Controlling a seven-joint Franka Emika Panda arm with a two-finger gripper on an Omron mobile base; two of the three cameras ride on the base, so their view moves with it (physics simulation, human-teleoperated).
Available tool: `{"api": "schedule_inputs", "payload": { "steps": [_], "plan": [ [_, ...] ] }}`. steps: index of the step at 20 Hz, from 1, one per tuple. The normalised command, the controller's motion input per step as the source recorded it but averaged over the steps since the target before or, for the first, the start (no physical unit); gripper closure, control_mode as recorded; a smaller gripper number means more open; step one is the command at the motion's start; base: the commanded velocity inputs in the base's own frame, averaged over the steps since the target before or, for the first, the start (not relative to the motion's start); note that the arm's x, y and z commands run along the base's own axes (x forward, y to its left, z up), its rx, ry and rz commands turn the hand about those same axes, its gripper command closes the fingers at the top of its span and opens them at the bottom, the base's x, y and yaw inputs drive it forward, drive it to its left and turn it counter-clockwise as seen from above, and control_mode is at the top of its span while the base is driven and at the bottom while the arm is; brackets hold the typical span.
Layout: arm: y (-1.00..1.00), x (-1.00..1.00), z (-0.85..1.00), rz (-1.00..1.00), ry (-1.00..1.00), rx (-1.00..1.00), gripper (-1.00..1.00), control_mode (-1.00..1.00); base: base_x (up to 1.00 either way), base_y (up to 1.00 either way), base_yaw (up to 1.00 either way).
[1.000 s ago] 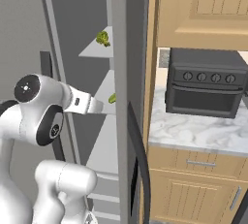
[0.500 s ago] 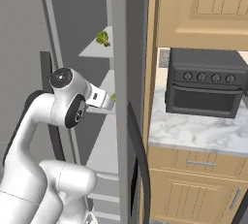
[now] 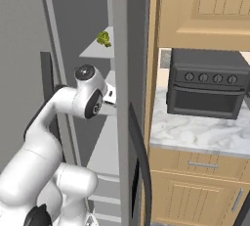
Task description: Take the tangerine and mango from the second highest rack and move them to the highest rack where the mango and broccoli are located, to maximize freezer space. Close the freezer door after rearranging.
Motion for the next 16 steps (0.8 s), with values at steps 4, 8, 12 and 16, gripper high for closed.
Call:
{"api": "schedule_inputs", "payload": {
  "steps": [4, 8, 12, 16],
  "plan": [
    [-0.24, 0.69, -0.52, 0.01, 0.00, 0.00, -1.00, -1.00, 0.00, 0.00, 0.00],
    [-0.16, 0.68, -0.36, 0.00, 0.00, 0.01, -1.00, -1.00, 0.00, 0.00, 0.00],
    [-0.10, 0.66, -0.06, 0.00, 0.05, 0.08, -1.00, -1.00, 0.00, 0.00, 0.00],
    [-0.02, 0.55, -0.10, 0.01, 0.03, 0.07, -1.00, -1.00, 0.00, 0.00, 0.00]
  ]
}}
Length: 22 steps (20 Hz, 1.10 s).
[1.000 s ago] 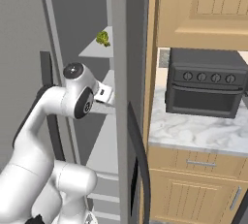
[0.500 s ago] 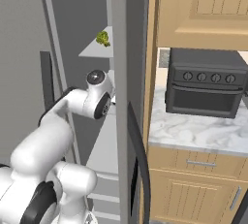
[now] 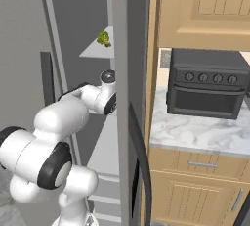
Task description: Take the tangerine and mango from the second highest rack and move them to the highest rack where the mango and broccoli are located, to maximize freezer space. Close the freezer door after rearranging.
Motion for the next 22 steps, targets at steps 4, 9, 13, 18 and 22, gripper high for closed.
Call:
{"api": "schedule_inputs", "payload": {
  "steps": [4, 9, 13, 18, 22],
  "plan": [
    [0.00, 0.49, -0.22, 0.00, 0.00, 0.01, -1.00, -1.00, 0.00, 0.00, 0.00],
    [-0.07, 0.47, -0.24, 0.00, 0.00, 0.01, -1.00, -1.00, 0.00, 0.00, 0.00],
    [-0.09, 0.34, -0.24, 0.00, 0.00, 0.00, -1.00, -1.00, 0.00, 0.00, 0.00],
    [-0.14, 0.09, -0.23, 0.00, 0.02, 0.00, -1.00, -1.00, 0.00, 0.00, 0.00],
    [-0.04, 0.15, -0.25, 0.00, 0.01, 0.00, 1.00, -1.00, 0.00, 0.00, 0.00]
  ]
}}
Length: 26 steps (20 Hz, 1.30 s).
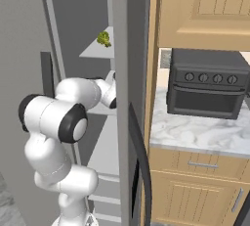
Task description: Take the tangerine and mango from the second highest rack and move them to the highest rack where the mango and broccoli are located, to maximize freezer space. Close the freezer door after rearranging.
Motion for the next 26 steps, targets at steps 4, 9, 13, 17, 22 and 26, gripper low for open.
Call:
{"api": "schedule_inputs", "payload": {
  "steps": [4, 9, 13, 17, 22, 26],
  "plan": [
    [0.00, -0.03, -0.26, 0.01, 0.04, 0.00, 1.00, -1.00, 0.00, 0.00, 0.00],
    [0.00, -0.45, -0.15, 0.03, 0.04, 0.01, 1.00, -1.00, 0.00, 0.00, 0.00],
    [0.23, -0.44, 0.16, 0.04, 0.00, 0.05, 1.00, -1.00, 0.00, 0.00, 0.00],
    [0.30, -0.47, 0.73, 0.02, 0.00, 0.01, 1.00, -1.00, 0.00, 0.00, 0.00],
    [0.06, -0.86, 0.78, 0.00, -0.01, 0.00, 1.00, -1.00, 0.00, 0.00, 0.00],
    [0.10, -1.00, 0.61, 0.00, -0.07, -0.03, 1.00, -1.00, 0.00, 0.00, 0.00]
  ]
}}
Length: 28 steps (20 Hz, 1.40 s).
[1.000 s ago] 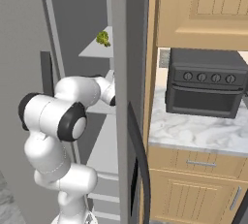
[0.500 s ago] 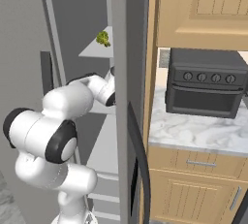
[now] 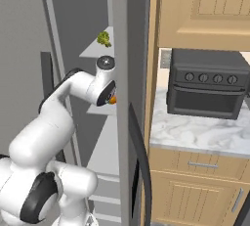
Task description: Take the tangerine and mango from the second highest rack and move them to the highest rack where the mango and broccoli are located, to maximize freezer space. Close the freezer door after rearranging.
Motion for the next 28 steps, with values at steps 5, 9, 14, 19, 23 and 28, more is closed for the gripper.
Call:
{"api": "schedule_inputs", "payload": {
  "steps": [5, 9, 14, 19, 23, 28],
  "plan": [
    [0.14, -0.92, 0.80, 0.00, -0.07, -0.01, 1.00, -1.00, 0.00, 0.00, 0.00],
    [0.13, -0.60, 1.00, 0.00, -0.01, 0.00, 1.00, -1.00, 0.00, 0.00, 0.00],
    [0.03, -0.42, 1.00, 0.00, -0.05, 0.00, 1.00, -1.00, 0.00, 0.00, 0.00],
    [0.00, -0.02, 0.73, 0.00, -0.19, -0.02, 1.00, -1.00, 0.00, 0.00, 0.00],
    [0.00, 0.32, 0.49, 0.00, -0.05, 0.00, 1.00, -1.00, 0.00, 0.00, 0.00],
    [0.00, 0.67, 0.14, 0.00, 0.00, 0.00, 1.00, -1.00, 0.00, 0.00, 0.00]
  ]
}}
